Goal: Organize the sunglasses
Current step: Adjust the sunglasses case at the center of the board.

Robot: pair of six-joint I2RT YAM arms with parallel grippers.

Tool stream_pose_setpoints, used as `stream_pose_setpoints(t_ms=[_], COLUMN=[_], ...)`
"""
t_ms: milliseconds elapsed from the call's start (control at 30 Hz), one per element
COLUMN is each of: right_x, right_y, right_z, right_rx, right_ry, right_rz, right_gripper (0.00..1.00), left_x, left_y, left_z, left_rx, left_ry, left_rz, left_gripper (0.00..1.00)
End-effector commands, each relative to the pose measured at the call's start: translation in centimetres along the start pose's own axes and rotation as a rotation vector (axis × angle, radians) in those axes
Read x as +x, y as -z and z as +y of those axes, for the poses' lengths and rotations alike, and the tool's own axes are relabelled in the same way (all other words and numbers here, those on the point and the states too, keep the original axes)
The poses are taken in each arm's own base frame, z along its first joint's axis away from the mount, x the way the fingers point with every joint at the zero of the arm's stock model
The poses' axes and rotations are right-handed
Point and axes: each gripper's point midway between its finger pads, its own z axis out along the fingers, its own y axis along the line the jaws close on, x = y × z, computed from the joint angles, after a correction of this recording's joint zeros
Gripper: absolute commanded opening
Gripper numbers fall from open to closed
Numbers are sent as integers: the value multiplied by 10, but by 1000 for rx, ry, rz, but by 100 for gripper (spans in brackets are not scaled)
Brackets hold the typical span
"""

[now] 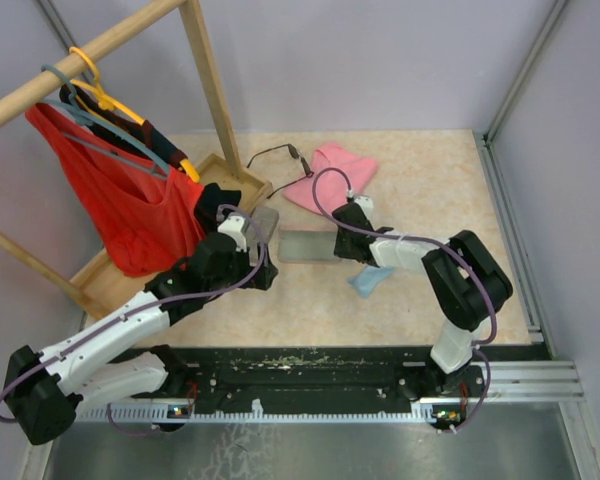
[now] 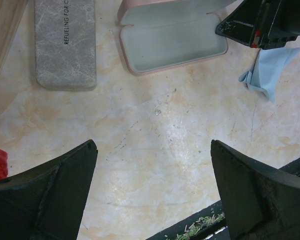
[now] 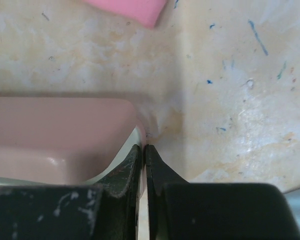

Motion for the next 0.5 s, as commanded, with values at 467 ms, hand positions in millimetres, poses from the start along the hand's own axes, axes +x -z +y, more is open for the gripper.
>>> stream_pose_setpoints(t_ms=[467], right_x=[-44], right_y=[-10], right_z=[-13], right_rx=[-83], right_ry=[175], right_rz=[-31], right_gripper=[6], left_x=[-10], left_y=[6], left_z=[-2], left_rx=[17], left_ry=[12], left_rz=[-38], left_gripper=[100])
